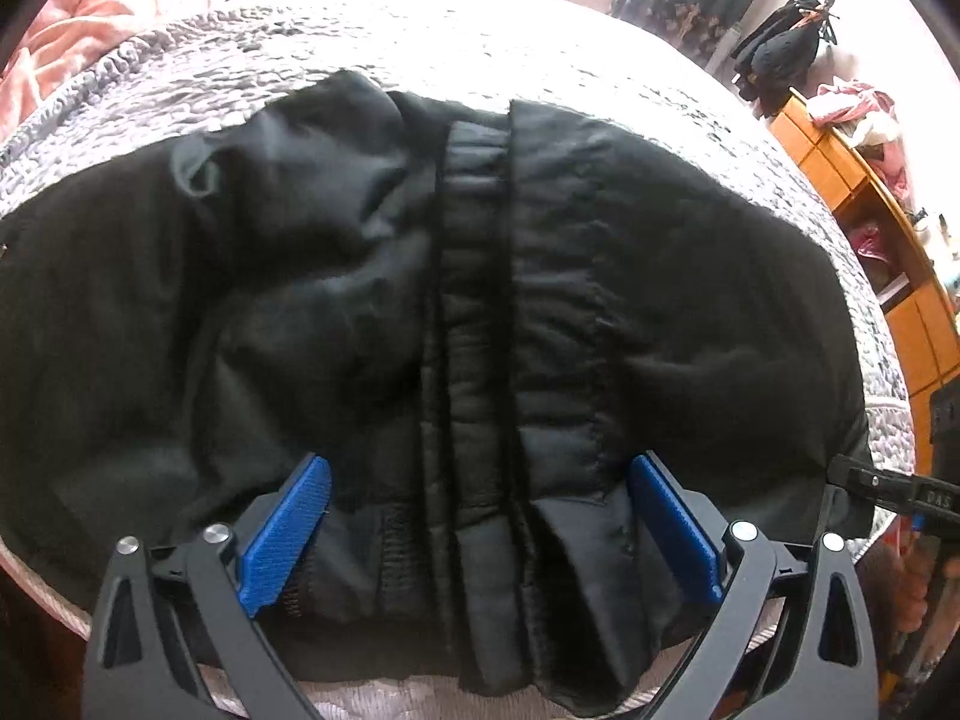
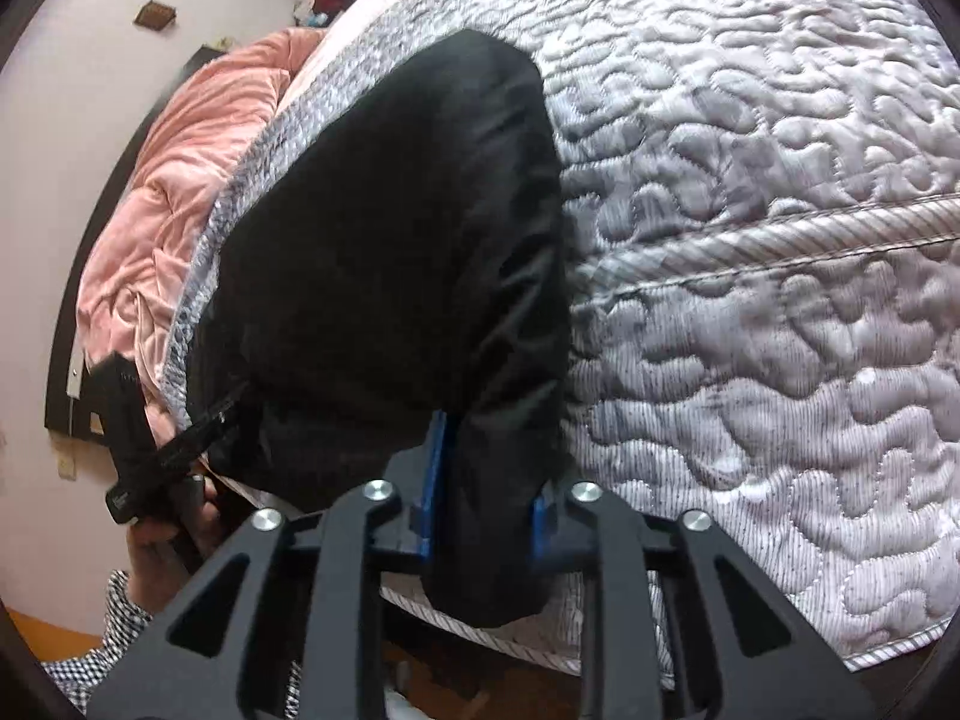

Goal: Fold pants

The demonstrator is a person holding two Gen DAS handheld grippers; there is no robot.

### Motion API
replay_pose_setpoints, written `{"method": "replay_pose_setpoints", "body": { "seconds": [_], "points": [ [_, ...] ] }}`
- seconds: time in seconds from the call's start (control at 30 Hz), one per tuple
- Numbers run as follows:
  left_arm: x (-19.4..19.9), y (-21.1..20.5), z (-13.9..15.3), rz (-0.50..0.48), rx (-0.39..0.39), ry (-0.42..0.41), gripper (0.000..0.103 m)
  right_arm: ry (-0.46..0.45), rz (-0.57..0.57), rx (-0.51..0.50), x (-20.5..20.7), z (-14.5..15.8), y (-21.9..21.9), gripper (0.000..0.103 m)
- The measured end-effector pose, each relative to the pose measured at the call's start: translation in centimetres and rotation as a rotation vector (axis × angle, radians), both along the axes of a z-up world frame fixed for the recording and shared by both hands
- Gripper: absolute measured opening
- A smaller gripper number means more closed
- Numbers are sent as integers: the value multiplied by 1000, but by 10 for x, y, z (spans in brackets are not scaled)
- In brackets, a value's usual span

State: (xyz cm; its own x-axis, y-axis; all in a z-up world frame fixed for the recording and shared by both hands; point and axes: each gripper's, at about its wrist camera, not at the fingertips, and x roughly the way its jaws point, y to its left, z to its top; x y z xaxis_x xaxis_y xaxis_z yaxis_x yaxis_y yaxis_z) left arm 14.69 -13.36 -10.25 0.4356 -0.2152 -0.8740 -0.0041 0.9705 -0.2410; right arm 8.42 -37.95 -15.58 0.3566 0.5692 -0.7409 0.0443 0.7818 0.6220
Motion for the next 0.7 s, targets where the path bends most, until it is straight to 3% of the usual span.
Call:
{"method": "replay_pose_setpoints", "body": {
  "seconds": [0.17, 0.27, 0.33, 0.57, 0.7],
  "points": [
    [-21, 30, 25, 59, -94, -57, 98, -114, -60, -275, -15, 54, 1, 45],
    [-37, 62, 37, 123, -111, -95, 98, -209, -5, -255, -21, 88, 27, 47],
    [-49, 88, 38, 180, -136, -90, 98, -231, 57, -253, -21, 96, 57, 47],
    [-79, 155, 22, 347, -125, -65, 98, -222, 310, -290, 0, 75, 188, 46],
    [-83, 162, 0, 360, -99, -22, 98, -143, 365, -430, 20, 37, 230, 47]
  ]
}}
